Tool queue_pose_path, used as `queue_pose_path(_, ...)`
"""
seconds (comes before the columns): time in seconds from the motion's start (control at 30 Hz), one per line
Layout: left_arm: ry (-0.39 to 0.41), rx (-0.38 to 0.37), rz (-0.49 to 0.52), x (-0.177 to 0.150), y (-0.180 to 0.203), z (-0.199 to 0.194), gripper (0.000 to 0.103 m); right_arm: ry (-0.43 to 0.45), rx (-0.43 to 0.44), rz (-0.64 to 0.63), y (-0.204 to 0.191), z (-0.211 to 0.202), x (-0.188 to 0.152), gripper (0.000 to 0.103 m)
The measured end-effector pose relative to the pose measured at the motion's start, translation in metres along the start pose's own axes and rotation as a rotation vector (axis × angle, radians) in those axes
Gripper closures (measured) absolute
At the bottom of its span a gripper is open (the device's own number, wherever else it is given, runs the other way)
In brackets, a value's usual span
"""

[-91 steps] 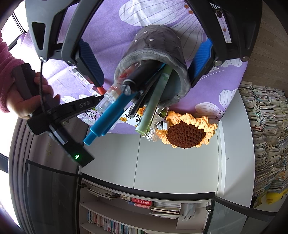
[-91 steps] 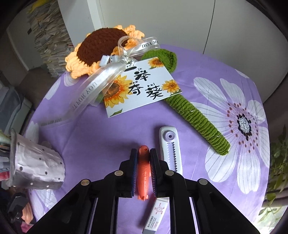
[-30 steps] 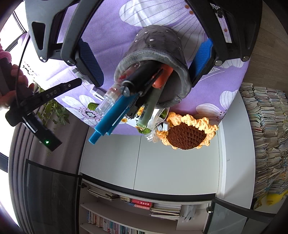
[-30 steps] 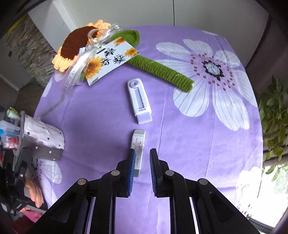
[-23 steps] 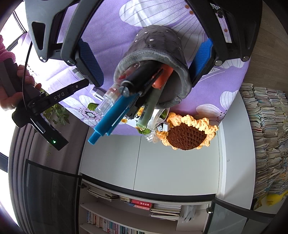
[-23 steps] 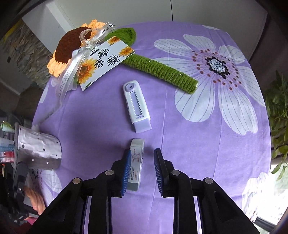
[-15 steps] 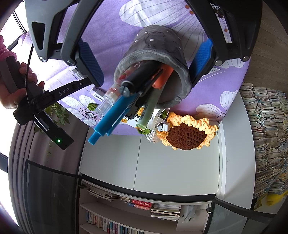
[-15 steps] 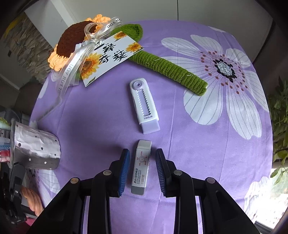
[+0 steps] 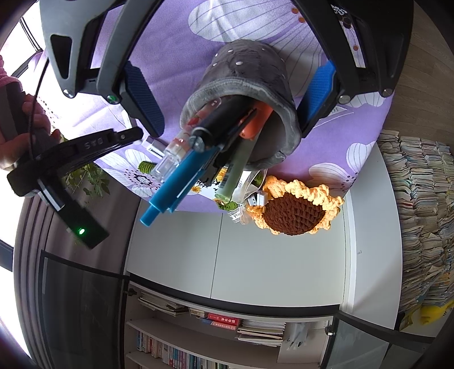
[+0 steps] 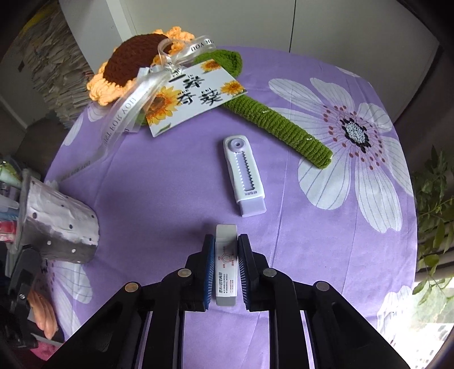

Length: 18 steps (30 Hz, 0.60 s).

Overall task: Organize stationery
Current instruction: 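Lower the right tool to the white eraser and grasp it, then lift the white eraser with the right tool and drop it into the cup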

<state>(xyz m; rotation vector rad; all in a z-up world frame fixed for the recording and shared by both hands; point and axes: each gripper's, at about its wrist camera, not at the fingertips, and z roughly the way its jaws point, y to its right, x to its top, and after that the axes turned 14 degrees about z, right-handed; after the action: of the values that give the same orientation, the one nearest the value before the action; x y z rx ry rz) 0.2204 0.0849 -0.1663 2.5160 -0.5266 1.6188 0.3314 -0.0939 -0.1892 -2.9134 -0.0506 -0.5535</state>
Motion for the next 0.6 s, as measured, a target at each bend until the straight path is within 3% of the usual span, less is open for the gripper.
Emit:
queue_pose_path(0.13,0.013,0.011,-0.001,0.0,0.0,-0.003,0.019,0.067,0.036,-0.029,-0.008,-0.031,-0.007,0.085)
queue_pose_path(0.2,0.016,0.019,-0.01,0.0,-0.002,-0.005,0.029,0.09,0.049,-0.043,-0.01,-0.044,-0.007,0.085)
queue_pose_path(0.6,0.016,0.002,-0.011,0.001,-0.003,-0.004,0.029,0.182,0.112,-0.061,-0.012,-0.09,-0.014,0.085)
